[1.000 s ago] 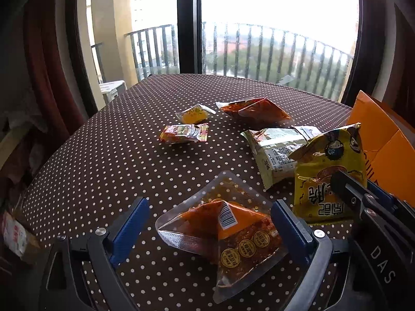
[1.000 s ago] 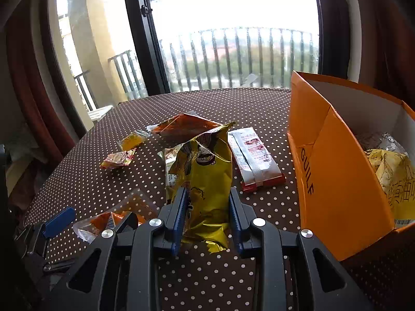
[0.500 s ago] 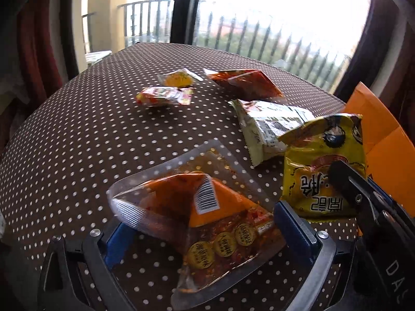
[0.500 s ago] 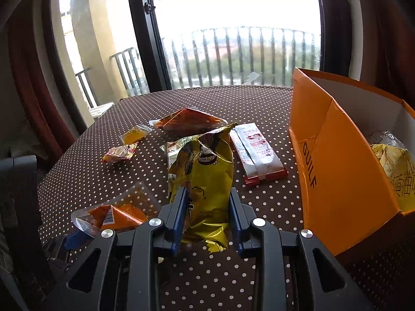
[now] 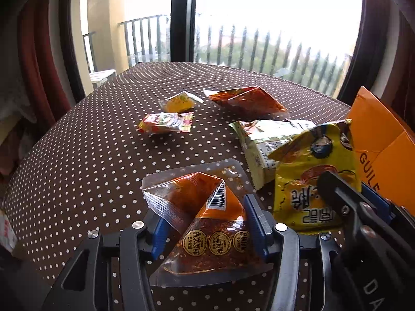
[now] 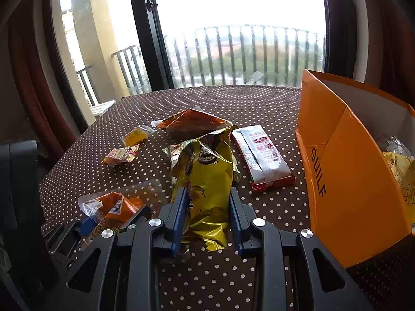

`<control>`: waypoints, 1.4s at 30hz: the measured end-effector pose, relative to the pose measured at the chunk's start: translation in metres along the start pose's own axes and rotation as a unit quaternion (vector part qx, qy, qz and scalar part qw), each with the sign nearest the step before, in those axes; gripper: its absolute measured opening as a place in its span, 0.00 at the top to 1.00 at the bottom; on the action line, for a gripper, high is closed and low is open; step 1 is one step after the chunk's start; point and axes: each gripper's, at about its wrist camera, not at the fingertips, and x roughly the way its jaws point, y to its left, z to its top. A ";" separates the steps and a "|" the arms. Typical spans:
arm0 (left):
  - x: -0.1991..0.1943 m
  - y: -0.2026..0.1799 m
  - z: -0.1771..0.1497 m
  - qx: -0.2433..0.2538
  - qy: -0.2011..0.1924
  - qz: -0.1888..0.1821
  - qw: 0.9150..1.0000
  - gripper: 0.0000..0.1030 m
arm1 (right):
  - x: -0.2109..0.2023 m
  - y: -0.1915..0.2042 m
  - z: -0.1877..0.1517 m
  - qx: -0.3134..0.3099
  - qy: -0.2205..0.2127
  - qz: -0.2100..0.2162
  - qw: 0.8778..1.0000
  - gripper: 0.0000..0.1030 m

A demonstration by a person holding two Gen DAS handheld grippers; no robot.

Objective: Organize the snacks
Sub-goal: 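Carry the yellow bag and orange pack toward the white box with both tools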

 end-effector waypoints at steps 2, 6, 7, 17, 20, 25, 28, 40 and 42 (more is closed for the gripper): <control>-0.004 -0.001 0.002 0.005 -0.003 -0.003 1.000 0.49 | -0.001 0.000 0.002 0.002 0.001 0.002 1.000 0.67; -0.019 -0.006 0.005 0.012 -0.021 -0.003 1.000 0.50 | -0.008 -0.001 0.007 0.004 -0.009 0.003 1.000 0.67; -0.022 -0.006 0.006 0.013 -0.024 -0.005 1.000 0.50 | -0.011 -0.002 0.009 0.005 -0.013 0.004 1.000 0.67; -0.060 -0.020 0.026 0.026 -0.056 -0.010 0.998 0.51 | -0.035 -0.006 0.033 0.008 -0.042 0.009 0.999 0.67; -0.074 -0.023 0.032 0.031 -0.072 -0.011 0.997 0.51 | -0.043 -0.005 0.041 0.008 -0.056 0.011 0.998 0.67; -0.096 -0.030 0.044 0.036 -0.096 -0.014 0.995 0.52 | -0.055 -0.007 0.054 0.011 -0.077 0.013 0.997 0.67; -0.109 -0.035 0.051 0.040 -0.110 -0.019 0.993 0.52 | -0.064 -0.009 0.061 0.011 -0.091 0.011 0.996 0.67; -0.128 -0.066 0.073 0.068 -0.147 -0.054 0.985 0.52 | -0.092 -0.030 0.076 0.009 -0.141 -0.006 0.990 0.67; -0.127 -0.073 0.076 0.074 -0.151 -0.060 0.984 0.52 | -0.096 -0.037 0.079 0.010 -0.146 -0.012 0.989 0.67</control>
